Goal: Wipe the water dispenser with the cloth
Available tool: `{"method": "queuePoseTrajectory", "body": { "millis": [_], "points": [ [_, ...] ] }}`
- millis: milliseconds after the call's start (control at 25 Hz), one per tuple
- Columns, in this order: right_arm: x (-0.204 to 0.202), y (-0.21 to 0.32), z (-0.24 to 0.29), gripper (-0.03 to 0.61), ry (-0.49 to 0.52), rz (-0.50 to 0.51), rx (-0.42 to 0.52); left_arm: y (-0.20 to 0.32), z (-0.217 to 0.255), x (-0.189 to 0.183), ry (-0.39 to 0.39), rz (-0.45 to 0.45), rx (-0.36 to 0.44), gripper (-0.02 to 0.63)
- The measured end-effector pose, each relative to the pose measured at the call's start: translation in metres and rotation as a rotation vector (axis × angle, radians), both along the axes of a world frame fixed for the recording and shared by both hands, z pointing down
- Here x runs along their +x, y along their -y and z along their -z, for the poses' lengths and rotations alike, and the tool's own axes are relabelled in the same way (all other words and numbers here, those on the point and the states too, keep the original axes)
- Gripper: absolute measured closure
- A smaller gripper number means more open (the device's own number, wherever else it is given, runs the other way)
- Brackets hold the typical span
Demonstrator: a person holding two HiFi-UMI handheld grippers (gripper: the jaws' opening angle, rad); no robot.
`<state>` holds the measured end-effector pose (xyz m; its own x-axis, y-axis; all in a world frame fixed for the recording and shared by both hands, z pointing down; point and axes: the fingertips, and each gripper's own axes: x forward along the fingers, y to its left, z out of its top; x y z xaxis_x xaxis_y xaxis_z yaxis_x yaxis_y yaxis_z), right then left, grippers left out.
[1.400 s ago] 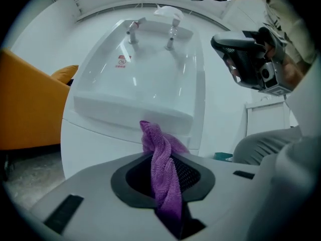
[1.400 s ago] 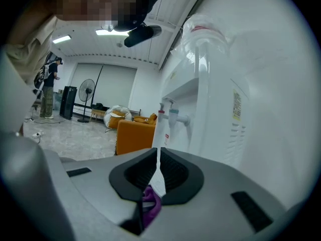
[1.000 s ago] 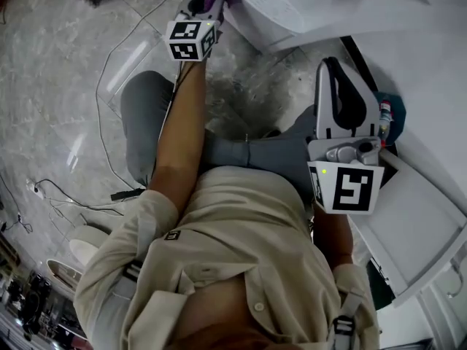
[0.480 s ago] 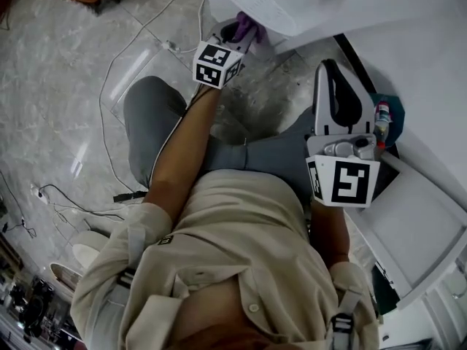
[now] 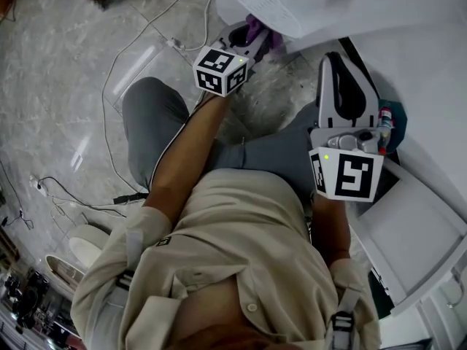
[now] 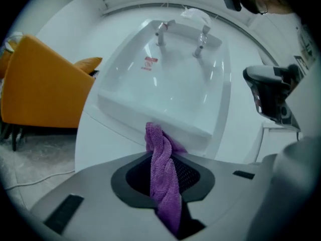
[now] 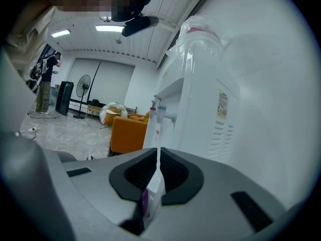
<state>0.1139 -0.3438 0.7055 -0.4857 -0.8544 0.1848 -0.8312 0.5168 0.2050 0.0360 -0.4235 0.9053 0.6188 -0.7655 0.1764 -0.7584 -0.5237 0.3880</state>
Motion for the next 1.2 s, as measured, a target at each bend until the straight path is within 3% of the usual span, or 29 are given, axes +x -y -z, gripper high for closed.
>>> {"method": "queuePoseTrajectory", "body": {
  "millis": [240,400,720,840,1040,1200],
  "points": [
    [0.007,-0.003,-0.002,0.551,-0.004,-0.008,0.000,0.029,0.021,-0.085,0.021,0.262,0.004,0.529],
    [0.012,-0.005,-0.004,0.551,-0.006,-0.013,-0.001,0.035,0.047,-0.117,0.112,0.314,0.084,0.529],
    [0.010,-0.003,0.000,0.551,-0.002,-0.005,0.014,0.026,0.081,-0.072,0.250,0.190,0.190,0.529],
    [0.011,-0.003,-0.001,0.551,-0.002,-0.009,0.013,0.016,0.098,-0.041,0.294,0.096,0.239,0.531],
    [0.012,-0.001,0.000,0.549,0.000,-0.020,0.013,-0.006,0.113,0.030,0.285,-0.086,0.299,0.531],
    [0.016,-0.002,0.000,0.551,-0.001,-0.027,0.015,-0.006,0.116,0.038,0.276,-0.107,0.307,0.531]
  ]
}}
